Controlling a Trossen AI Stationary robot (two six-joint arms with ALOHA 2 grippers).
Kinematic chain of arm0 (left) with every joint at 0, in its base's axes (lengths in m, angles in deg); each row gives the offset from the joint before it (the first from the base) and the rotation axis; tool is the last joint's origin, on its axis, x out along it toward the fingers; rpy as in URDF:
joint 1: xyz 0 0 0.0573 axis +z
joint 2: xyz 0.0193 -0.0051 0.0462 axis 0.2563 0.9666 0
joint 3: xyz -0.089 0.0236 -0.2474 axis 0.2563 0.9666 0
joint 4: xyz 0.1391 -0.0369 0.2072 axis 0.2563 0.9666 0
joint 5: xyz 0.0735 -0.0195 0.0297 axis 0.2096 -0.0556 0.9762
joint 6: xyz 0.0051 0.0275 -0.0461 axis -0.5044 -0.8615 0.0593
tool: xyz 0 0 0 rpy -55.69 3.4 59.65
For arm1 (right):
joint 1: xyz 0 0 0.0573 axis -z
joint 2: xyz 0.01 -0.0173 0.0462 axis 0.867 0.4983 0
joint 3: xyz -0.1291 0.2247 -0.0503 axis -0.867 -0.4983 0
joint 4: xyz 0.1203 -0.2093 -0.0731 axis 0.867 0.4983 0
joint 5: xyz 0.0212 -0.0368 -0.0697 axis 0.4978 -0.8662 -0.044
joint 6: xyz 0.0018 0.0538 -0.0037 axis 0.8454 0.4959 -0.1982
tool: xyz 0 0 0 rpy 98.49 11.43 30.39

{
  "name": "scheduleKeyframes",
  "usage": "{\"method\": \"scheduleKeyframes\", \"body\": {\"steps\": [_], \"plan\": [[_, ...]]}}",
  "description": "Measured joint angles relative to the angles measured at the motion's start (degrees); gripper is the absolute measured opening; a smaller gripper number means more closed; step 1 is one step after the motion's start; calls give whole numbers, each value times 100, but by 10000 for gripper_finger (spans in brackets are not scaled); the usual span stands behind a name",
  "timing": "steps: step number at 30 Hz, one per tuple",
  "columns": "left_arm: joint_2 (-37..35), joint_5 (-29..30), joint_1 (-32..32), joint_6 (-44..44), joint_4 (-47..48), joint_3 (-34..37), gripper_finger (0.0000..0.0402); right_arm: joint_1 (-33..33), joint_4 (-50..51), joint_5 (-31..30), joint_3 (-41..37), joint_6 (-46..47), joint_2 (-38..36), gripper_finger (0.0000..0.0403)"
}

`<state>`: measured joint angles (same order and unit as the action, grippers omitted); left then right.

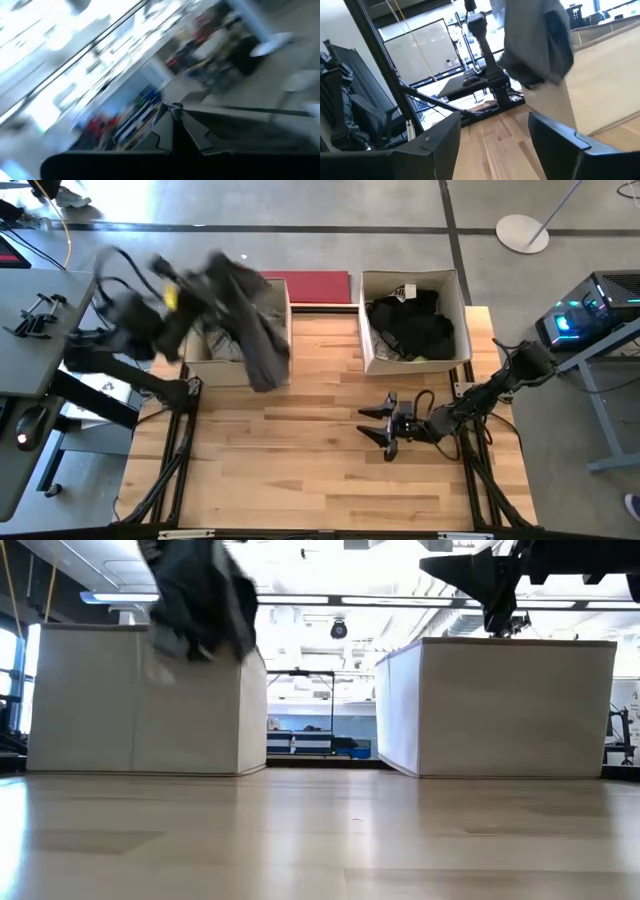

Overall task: Sort clothes
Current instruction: Put the gray boxer into the left laundry organizer

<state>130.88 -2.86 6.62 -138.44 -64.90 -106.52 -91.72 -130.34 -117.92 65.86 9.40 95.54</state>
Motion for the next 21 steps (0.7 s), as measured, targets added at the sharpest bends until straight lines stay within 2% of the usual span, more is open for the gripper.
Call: {"method": "scheduleKeyframes", "body": {"steps": [5,8,10,12,16,19,21], "plan": [[-299,-224,1831,368,-1038,-2,1,66,-3,14,35,-31,-16,220],[-441,-674,2551,1087,-1063,-8,1,86,-2,15,37,-33,-17,220],[-473,-1165,2782,1701,-584,-25,1,86,-2,13,37,-29,-17,220],[-442,-1757,2878,2479,295,-17,1,86,0,16,37,-20,-17,220],[-189,-3412,2900,4629,2087,7,0,86,40,32,37,27,-17,220],[2,-4511,2892,5427,2447,7,0,86,44,32,39,28,-17,220],[122,-4674,2894,5567,2462,-2,0,86,44,32,39,28,-17,220]]}}
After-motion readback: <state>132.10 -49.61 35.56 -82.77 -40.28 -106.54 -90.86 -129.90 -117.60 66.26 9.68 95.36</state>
